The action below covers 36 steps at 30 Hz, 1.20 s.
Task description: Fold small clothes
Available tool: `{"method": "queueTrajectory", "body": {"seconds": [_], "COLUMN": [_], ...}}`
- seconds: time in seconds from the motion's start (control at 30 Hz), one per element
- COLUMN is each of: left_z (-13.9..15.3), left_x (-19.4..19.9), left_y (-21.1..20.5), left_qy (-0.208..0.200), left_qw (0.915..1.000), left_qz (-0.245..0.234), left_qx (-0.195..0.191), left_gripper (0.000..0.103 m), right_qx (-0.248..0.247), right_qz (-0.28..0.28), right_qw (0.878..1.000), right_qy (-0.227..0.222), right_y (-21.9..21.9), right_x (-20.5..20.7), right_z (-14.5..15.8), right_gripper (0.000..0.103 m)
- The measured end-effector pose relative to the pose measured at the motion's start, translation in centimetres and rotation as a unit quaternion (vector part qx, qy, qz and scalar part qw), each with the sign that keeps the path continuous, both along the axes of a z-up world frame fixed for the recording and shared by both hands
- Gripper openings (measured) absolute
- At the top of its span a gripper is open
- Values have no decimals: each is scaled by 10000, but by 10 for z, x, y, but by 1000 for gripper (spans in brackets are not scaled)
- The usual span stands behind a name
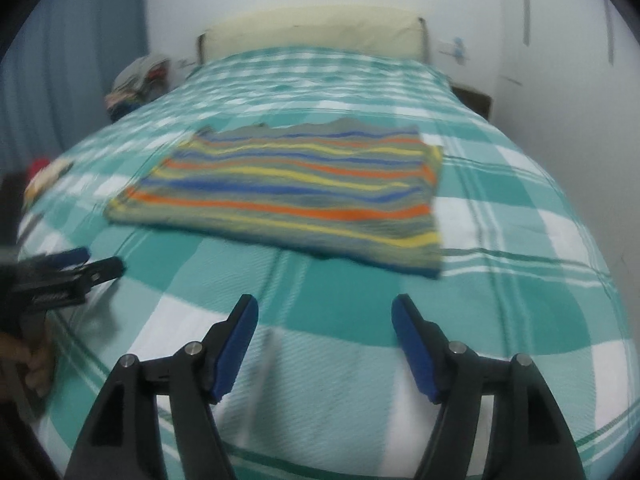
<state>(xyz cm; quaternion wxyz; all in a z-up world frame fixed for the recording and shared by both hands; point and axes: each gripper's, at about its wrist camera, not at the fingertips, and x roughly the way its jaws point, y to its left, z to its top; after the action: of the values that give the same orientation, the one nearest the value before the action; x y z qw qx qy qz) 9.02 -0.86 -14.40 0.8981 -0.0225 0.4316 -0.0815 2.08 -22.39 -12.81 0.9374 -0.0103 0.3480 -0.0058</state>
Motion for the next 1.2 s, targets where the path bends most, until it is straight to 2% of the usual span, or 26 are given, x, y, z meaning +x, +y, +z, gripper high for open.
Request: {"method": "queueTrajectory", "body": {"seconds": [0.13, 0.2, 0.33, 0.47, 1.2], "left_z": [-2, -3, -5, -6, -6], "left_x": [-1, -2, -1, -1, -2], "left_y": [-7, -9, -12, -14, -12], "left_qy": [-7, 6, 61, 68, 51], "left_qw": [9998, 9996, 9992, 9986, 9986], "left_qz": [-3, -4, -12, -8, -17], "left_qx": [212, 293, 400, 523, 525], "left_gripper": [102, 103, 103, 103, 103], "right_qx": [-435, -487, -216, 1, -31], "right_qz": [305, 293, 217, 222, 261], "right_qw": [9983, 9982, 9992, 9993, 9991], "right_qy": [258, 214, 267, 302, 326], "right_y": [24, 26, 15, 10, 17], "right_x": [6, 6, 11, 13, 15], "right_z": [-24, -29, -36, -39, -41], "right_gripper": [72, 74, 84, 89, 95]}}
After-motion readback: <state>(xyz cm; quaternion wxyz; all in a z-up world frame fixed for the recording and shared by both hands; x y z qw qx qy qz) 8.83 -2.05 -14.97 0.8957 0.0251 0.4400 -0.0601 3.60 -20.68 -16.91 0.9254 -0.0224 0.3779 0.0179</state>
